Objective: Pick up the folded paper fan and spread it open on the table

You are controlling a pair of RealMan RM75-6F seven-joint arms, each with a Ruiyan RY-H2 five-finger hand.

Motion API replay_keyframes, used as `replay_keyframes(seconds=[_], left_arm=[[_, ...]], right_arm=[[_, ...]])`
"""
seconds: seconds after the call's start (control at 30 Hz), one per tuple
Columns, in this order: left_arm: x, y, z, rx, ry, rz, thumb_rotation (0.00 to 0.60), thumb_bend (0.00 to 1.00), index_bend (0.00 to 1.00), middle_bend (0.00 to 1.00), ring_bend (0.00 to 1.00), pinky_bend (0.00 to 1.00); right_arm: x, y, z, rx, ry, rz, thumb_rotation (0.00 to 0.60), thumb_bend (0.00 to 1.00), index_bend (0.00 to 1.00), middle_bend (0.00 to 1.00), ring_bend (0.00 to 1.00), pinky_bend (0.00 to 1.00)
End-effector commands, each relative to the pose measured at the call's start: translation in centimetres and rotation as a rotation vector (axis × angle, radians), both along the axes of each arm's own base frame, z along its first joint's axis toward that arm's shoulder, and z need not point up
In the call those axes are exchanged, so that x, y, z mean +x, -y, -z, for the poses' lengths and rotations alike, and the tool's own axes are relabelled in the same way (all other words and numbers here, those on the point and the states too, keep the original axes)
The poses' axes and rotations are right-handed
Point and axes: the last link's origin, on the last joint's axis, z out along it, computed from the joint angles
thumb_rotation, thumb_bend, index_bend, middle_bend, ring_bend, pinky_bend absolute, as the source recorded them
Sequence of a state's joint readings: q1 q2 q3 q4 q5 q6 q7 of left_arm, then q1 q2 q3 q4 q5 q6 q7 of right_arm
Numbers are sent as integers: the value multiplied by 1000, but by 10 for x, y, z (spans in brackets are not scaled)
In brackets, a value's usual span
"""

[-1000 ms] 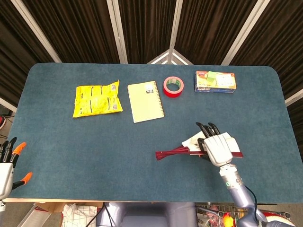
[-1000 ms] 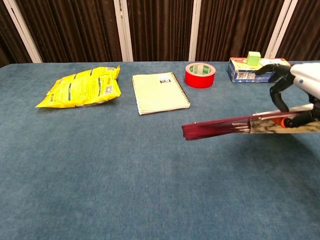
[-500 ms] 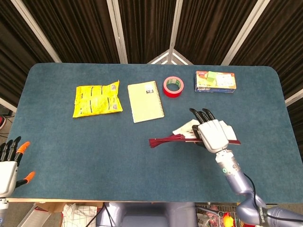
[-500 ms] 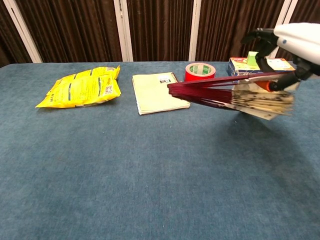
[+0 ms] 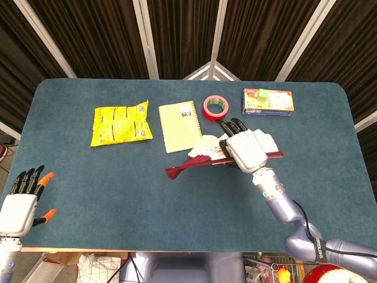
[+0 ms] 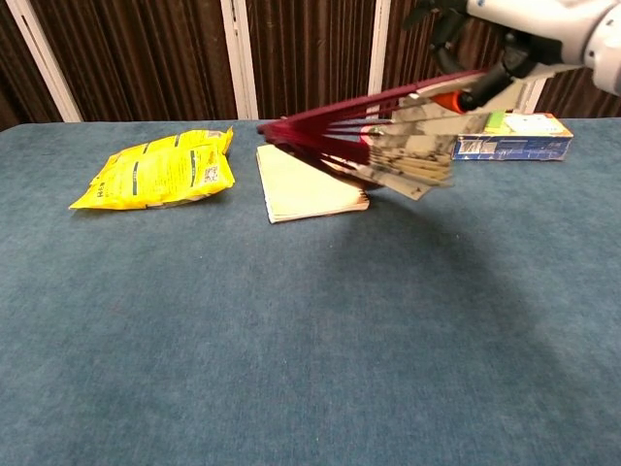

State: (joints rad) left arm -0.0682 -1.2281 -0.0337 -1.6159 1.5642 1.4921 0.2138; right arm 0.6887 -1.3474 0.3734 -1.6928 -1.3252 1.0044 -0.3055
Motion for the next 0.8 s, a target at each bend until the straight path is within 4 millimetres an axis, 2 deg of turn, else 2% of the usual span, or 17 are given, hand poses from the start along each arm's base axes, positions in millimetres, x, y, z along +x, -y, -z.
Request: replay_keyframes(seconds=[0.03,0.3,0.47,0.63,0.8], left_arm=[[3,-6,7,-15,37,54,600,225,167,0,0,48],[5,-15,20,-3,83,120,600,224,190,0,0,75],[7,-17,30,-26,140,148,600,222,191,0,0,75],[13,-25,38,-8,215,192,600,218,188,0,0,75],[17,-34,42,-9,271,218,600,216,186,0,0,75]], right_arm=[[20,2,-1,10,12,-23,600,432,902,169,226,163],[70,0,-8,-38,-31,-100,600,432,902,169,226,163],[98,-9,-10,-43,-2,-93,600,432,902,169,226,163],[120,-18,-7,-28,37,-76,600,432,902,169,226,163],[134,-28,-3,-17,35,-81,600,432,902,169,226,163]])
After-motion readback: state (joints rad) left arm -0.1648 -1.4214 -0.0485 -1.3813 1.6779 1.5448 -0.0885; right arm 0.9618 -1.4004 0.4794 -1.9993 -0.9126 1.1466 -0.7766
